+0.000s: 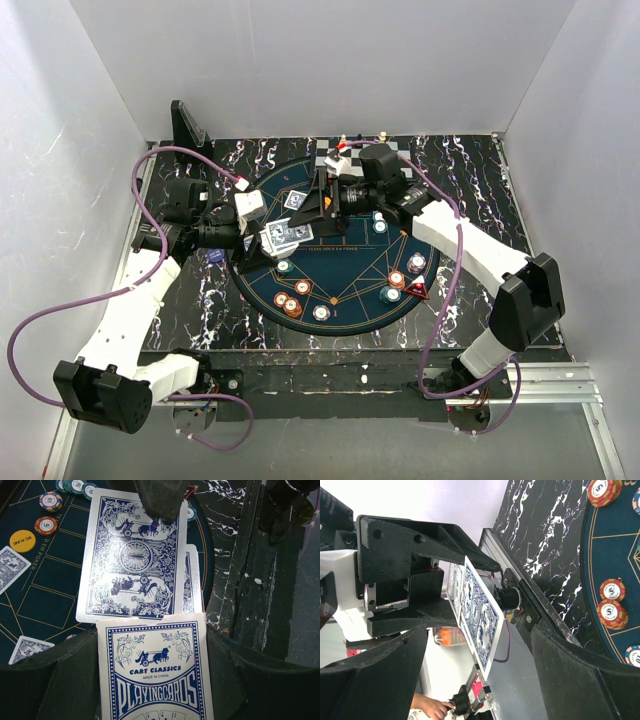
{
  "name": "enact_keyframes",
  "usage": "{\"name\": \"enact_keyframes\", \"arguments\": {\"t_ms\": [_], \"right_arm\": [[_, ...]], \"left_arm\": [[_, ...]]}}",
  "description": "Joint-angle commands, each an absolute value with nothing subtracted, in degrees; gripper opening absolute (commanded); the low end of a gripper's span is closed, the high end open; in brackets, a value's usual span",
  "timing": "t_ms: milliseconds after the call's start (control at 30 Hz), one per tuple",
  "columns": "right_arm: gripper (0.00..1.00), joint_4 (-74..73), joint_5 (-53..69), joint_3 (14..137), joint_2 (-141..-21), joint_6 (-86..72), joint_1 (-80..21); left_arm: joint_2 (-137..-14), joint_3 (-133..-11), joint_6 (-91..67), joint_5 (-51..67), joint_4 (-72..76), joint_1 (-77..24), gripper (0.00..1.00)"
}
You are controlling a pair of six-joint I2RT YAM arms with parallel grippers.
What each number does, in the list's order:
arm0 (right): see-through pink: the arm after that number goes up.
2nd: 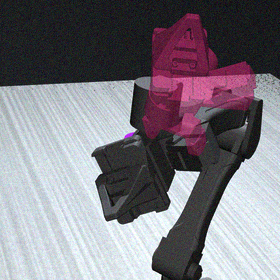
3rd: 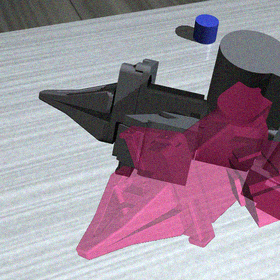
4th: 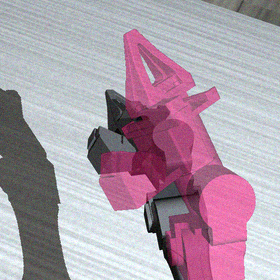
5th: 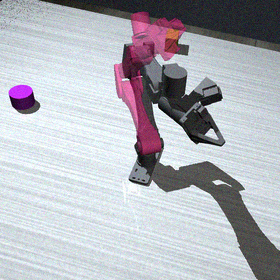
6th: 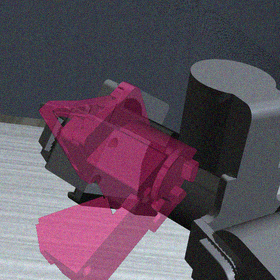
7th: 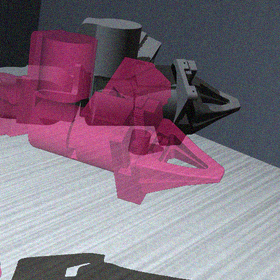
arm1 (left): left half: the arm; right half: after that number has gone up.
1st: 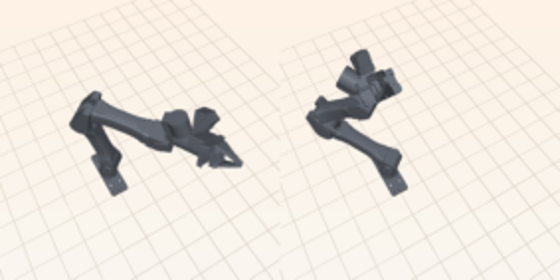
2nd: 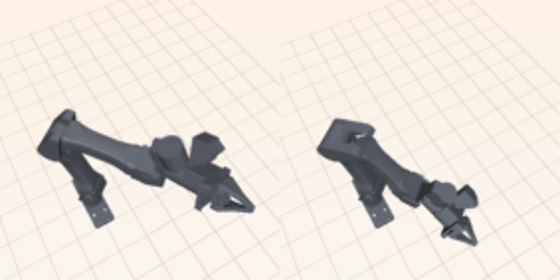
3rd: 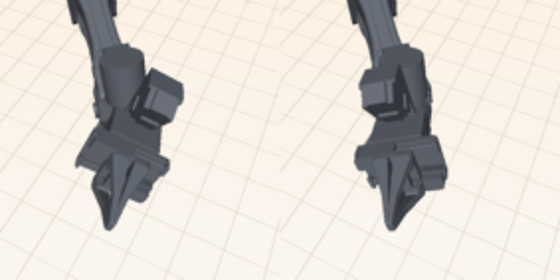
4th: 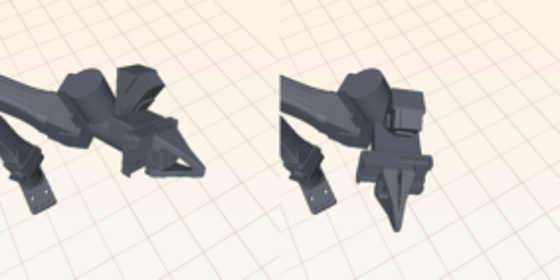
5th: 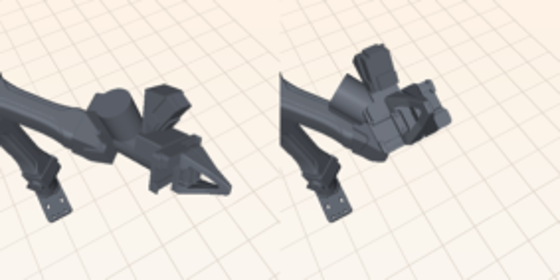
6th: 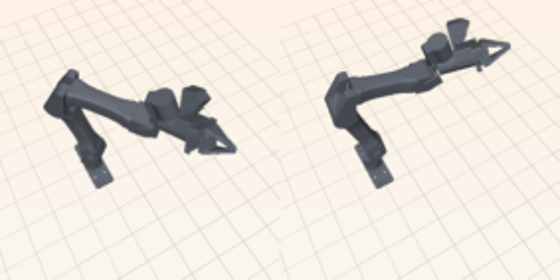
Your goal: Distribute texas hold em gaming equipment
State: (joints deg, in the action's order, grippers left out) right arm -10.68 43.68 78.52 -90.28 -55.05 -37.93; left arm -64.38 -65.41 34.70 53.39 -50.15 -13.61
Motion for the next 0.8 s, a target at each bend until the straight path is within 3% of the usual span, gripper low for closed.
{"name": "enact_keyframes", "arguments": {"t_ms": [0, 67, 367, 767], "right_arm": [[0.91, -12.66, 43.77, 81.74, -91.84, -52.38, -39.46], [0.88, -12.83, 43.51, 81.56, -91.93, -52.56, -39.81], [0.46, -11.69, 43.86, 79.45, -90.71, -53.96, -39.81], [0.33, -12.3, 42.45, 76.38, -86.66, -54.23, -38.5]], "left_arm": [[-63.02, -65.92, 35.42, 54.93, -49.83, -13.36, 0.0], [-63.19, -66.27, 35.33, 54.84, -49.83, -13.36, 0.0], [-62.67, -66.53, 35.42, 55.02, -49.92, -13.27, 0.0], [-62.23, -66.53, 35.33, 55.28, -50.1, -13.36, 0.0]]}}
